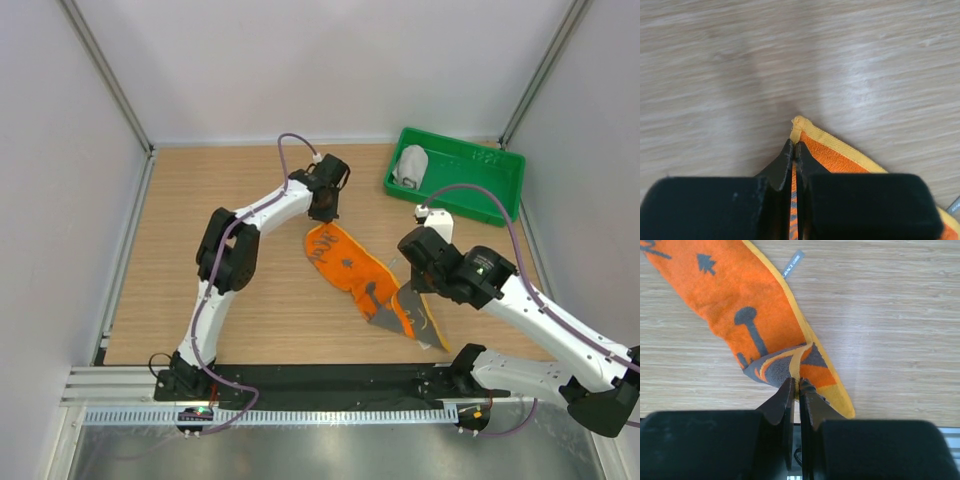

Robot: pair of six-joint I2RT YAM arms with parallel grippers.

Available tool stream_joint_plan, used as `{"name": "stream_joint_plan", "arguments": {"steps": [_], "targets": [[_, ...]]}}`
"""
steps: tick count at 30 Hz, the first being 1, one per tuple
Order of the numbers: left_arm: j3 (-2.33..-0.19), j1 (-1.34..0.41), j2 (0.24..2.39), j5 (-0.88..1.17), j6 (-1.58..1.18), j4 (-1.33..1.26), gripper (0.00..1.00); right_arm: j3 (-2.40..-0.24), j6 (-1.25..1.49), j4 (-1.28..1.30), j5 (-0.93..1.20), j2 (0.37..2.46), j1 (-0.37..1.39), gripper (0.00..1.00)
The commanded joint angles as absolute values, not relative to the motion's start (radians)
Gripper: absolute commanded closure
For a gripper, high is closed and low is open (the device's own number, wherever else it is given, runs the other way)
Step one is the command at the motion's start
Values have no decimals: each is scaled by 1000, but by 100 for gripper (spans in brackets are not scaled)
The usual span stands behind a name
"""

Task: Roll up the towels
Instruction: Flatten the towel

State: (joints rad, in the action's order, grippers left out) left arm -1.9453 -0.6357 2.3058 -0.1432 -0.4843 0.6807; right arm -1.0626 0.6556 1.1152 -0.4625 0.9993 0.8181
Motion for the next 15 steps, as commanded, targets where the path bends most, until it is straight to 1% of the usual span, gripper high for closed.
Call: {"name": "stream_joint_plan", "arguments": {"steps": [1,5,6,7,9,10,12,13,15], "targets": [[-1909,-638,2100,-227,-460,719,100,-1152,634,1120,-537,980,821,99],[-1786,-638,1903,-279,-457,755,100,-1209,578,1097,-537,970,821,99],[-1720,-638,1806,-296,-457,756,100,-1224,566,1082,-532,962,821,99],[-1689,-638,1761,-304,-459,758,100,-1229,558,1074,-528,954,821,99],[-1597,-638,1662,-325,-459,771,100,-1233,531,1048,-514,921,819,99],[-1567,-638,1564,-333,-459,778,100,-1232,523,1036,-505,908,821,99],[-1520,-638,1478,-350,-456,810,100,-1229,503,1016,-494,868,819,99],[-1475,-638,1389,-368,-457,822,100,-1227,497,1009,-491,853,821,99],[-1445,-638,1309,-382,-466,883,100,-1223,497,1000,-489,812,819,99]]}}
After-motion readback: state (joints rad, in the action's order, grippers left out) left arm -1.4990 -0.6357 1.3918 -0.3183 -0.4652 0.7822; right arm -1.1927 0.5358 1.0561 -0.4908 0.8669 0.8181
